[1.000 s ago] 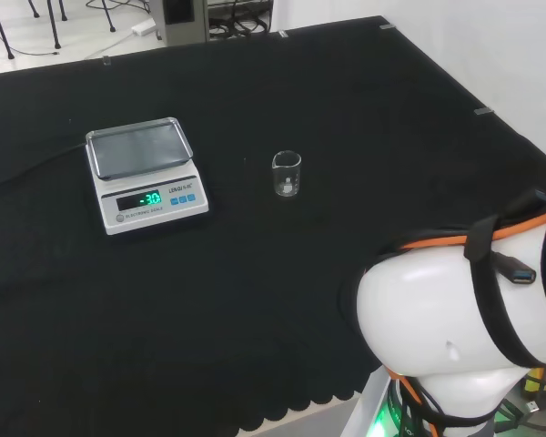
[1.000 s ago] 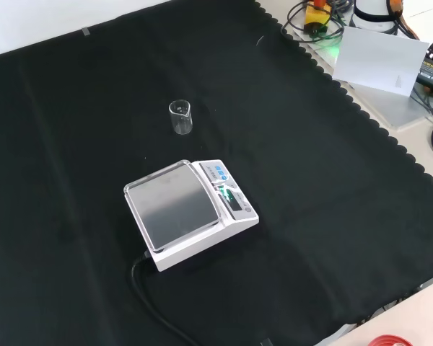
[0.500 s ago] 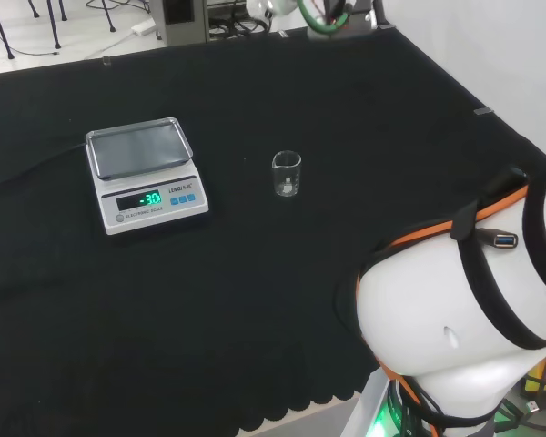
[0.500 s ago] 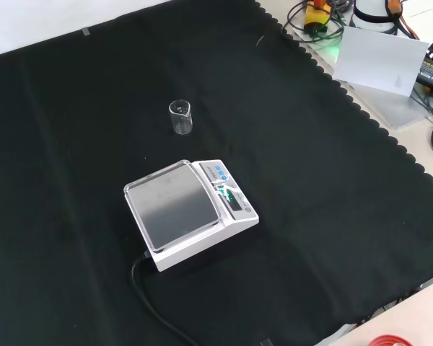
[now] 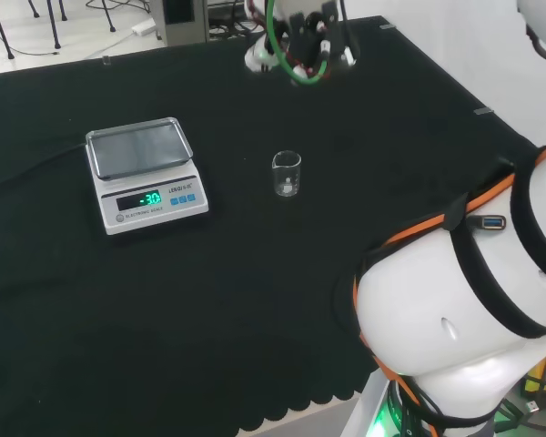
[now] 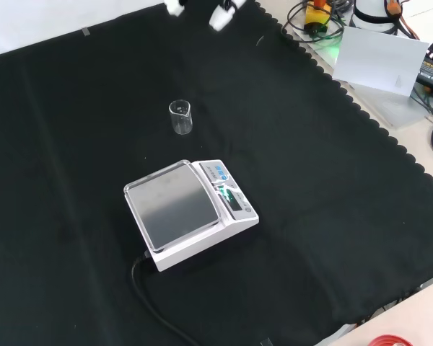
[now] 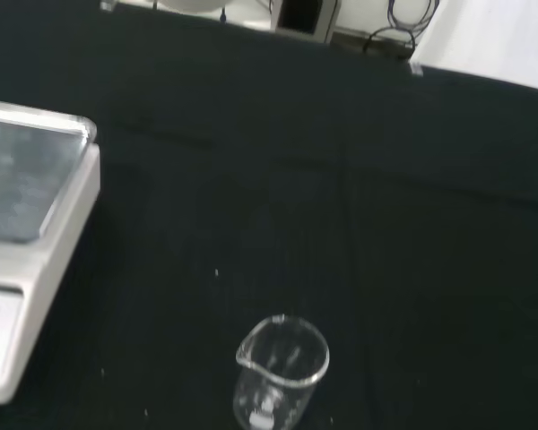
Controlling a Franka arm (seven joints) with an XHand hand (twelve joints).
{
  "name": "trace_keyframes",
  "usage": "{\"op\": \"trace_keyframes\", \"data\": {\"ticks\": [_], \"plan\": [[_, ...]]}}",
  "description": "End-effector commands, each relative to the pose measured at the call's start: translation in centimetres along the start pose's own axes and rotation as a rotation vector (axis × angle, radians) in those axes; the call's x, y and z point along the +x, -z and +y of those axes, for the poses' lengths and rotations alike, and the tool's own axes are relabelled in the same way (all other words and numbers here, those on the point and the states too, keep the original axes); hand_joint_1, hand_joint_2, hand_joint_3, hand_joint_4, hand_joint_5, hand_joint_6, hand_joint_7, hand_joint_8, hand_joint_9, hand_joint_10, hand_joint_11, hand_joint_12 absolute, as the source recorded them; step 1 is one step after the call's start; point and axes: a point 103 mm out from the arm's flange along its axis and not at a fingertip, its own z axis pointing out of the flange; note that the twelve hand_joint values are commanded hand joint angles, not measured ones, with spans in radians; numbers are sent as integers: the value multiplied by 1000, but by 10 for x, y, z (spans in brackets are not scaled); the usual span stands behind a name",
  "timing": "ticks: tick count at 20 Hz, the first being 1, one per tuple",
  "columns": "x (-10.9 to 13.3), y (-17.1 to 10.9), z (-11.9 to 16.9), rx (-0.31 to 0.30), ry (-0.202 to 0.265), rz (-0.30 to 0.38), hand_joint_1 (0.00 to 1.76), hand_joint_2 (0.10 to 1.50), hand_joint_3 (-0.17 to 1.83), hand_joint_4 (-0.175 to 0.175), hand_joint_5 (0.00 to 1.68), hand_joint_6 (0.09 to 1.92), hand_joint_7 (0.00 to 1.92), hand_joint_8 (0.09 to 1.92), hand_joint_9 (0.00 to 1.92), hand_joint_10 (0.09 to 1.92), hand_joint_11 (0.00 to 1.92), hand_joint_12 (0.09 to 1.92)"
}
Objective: Pick up the beaker.
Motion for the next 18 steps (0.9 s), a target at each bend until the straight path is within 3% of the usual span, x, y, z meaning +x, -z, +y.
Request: {"op": "trace_keyframes", "data": {"ticks": [1,7,13,18], "plan": [[9,-53,5,80,51,63,898,951,-175,-39,406,291,322,646,417,779,89,1431],[7,-80,8,140,76,164,854,982,-175,-43,401,292,302,649,412,781,87,1425],[12,-103,11,151,84,119,830,985,-175,-44,382,285,274,649,389,782,79,1426],[15,-120,15,170,103,171,827,985,-175,-46,397,293,282,659,394,790,79,1428]]}}
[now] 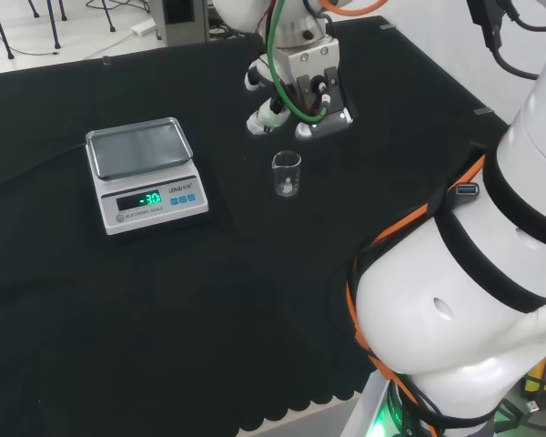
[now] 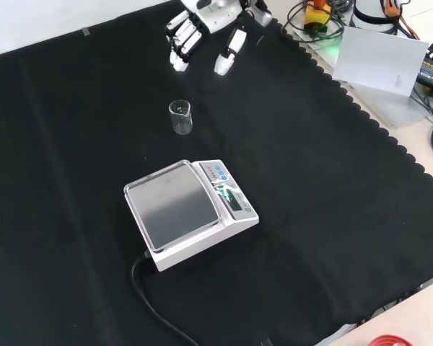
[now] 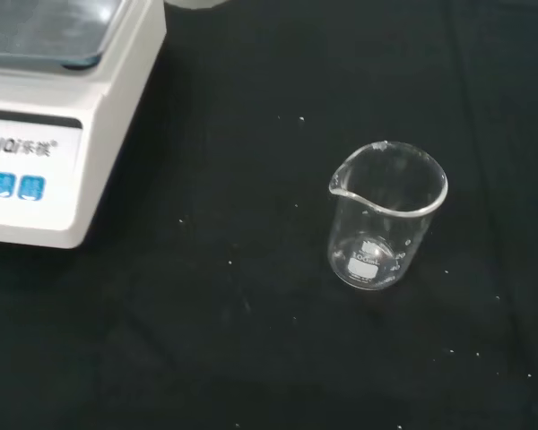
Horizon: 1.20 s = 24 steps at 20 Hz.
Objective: Pick up the beaker.
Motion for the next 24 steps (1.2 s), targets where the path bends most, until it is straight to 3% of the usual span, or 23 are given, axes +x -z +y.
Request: {"op": "trace_keyframes", "data": {"ticks": [1,7,10,14,24], "plan": [[-2,-24,8,25,16,31,827,985,-175,-47,401,295,286,662,398,793,81,1429],[-1,-56,16,148,17,3,841,963,-175,-41,313,243,144,644,255,790,36,1453],[-2,-70,19,173,11,-2,833,928,-175,-33,243,174,54,625,162,797,8,1467],[-1,-83,21,194,5,-19,795,884,-175,-17,147,87,2,457,42,795,0,1449],[-6,-104,21,236,10,-10,793,870,-175,-15,168,87,0,448,31,804,0,1438]]}}
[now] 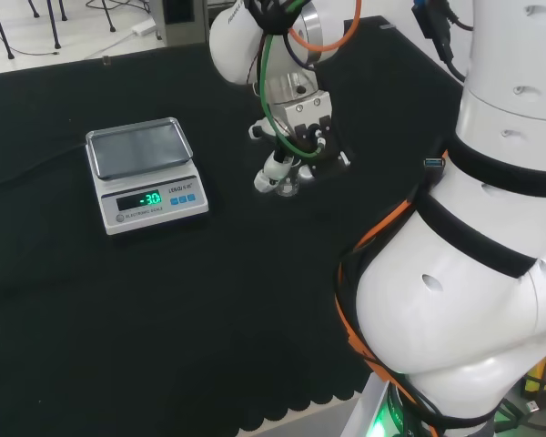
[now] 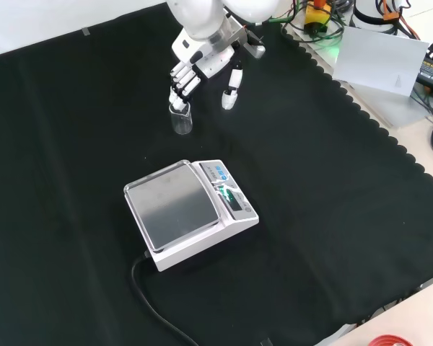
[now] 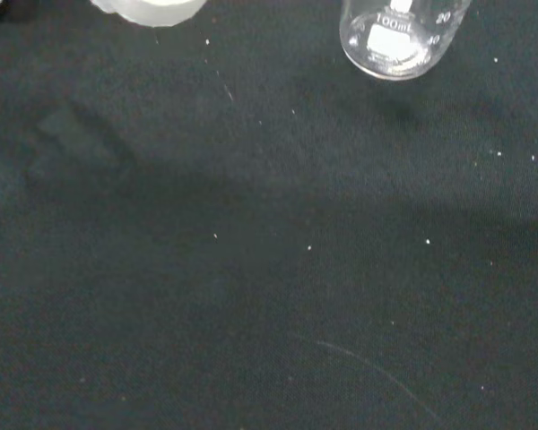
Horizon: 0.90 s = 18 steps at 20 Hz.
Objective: Pick up the beaker.
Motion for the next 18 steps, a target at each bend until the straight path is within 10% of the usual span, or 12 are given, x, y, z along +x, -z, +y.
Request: {"op": "trace_keyframes", "data": {"ticks": [1,18], "plan": [[-4,-8,3,14,-3,6,793,870,-175,-15,170,87,0,450,32,804,0,1438],[-14,-12,53,59,8,-23,824,877,-175,-25,272,87,43,548,120,819,23,1461]]}}
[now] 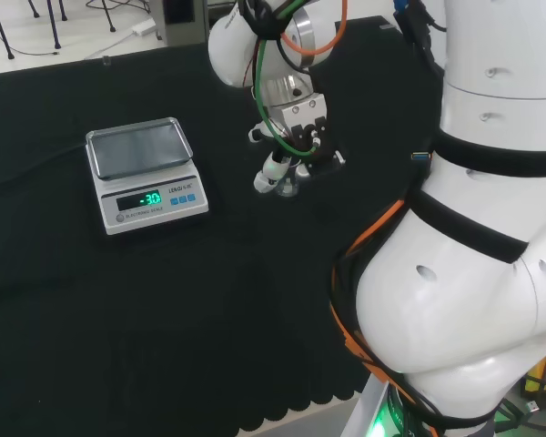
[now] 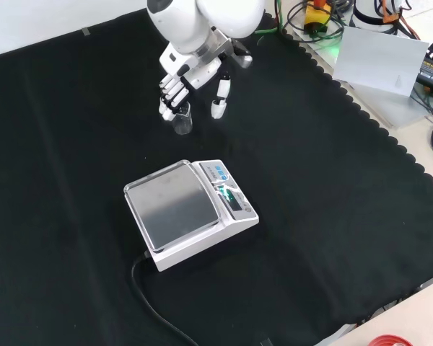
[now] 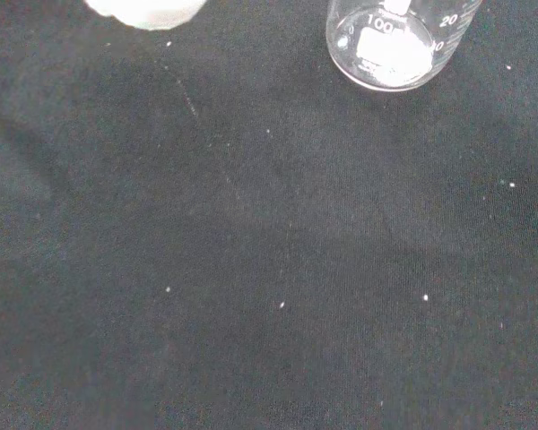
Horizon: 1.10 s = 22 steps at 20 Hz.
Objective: Pick up the beaker.
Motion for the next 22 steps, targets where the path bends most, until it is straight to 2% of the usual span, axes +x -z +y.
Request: {"op": "trace_keyframes", "data": {"ticks": [1,10,14,18,22], "plan": [[-6,-5,10,36,3,-15,836,880,-175,-27,296,87,62,564,145,819,37,1461],[-18,-16,8,42,-6,6,884,897,-175,-33,372,87,121,616,236,815,130,1443],[-16,-15,10,39,-6,-1,933,915,-175,-36,389,87,141,630,293,813,203,1421],[-14,-16,11,5,-14,-29,1014,935,-175,-38,463,95,269,662,480,786,322,1376],[-14,-17,12,-19,-17,-29,1057,957,-175,-43,553,171,367,668,613,740,389,1347]]}}
